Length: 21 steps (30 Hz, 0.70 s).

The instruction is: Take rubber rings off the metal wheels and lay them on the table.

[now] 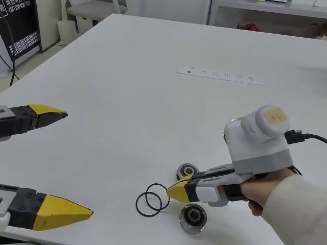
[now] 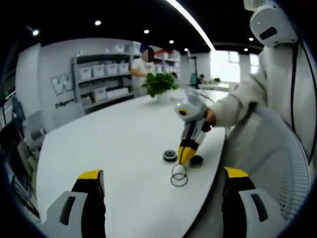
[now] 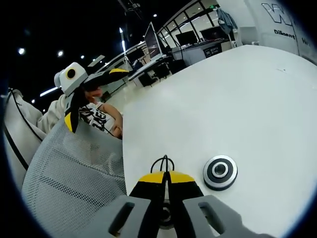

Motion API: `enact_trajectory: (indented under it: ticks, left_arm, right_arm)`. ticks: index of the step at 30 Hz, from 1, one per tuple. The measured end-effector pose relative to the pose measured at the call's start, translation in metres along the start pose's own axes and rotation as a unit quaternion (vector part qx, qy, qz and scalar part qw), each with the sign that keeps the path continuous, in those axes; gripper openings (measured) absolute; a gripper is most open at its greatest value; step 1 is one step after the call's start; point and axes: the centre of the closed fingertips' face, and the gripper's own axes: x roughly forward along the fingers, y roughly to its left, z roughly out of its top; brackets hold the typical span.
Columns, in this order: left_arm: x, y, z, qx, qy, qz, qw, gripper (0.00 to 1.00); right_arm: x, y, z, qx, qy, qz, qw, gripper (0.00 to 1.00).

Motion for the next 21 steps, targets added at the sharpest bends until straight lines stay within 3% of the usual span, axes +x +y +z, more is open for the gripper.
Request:
enact_trajectory:
  ticks: [13,21]
  left_arm:
    - [0.002,0.002,0.002,0.006,0.002,-0.004,1.0000,0.99]
    - [0.002,0.002,0.006,0.012,0.002,-0.005,0.9999,0.99]
  right_arm:
    - [-0.005,-0.010,-0.002,-0.007,0.000,-0.024,0.9997,0.03]
    - [-0.018,-0.014,0.010,-0.011,-0.024,-0.038,0.9989,0.02]
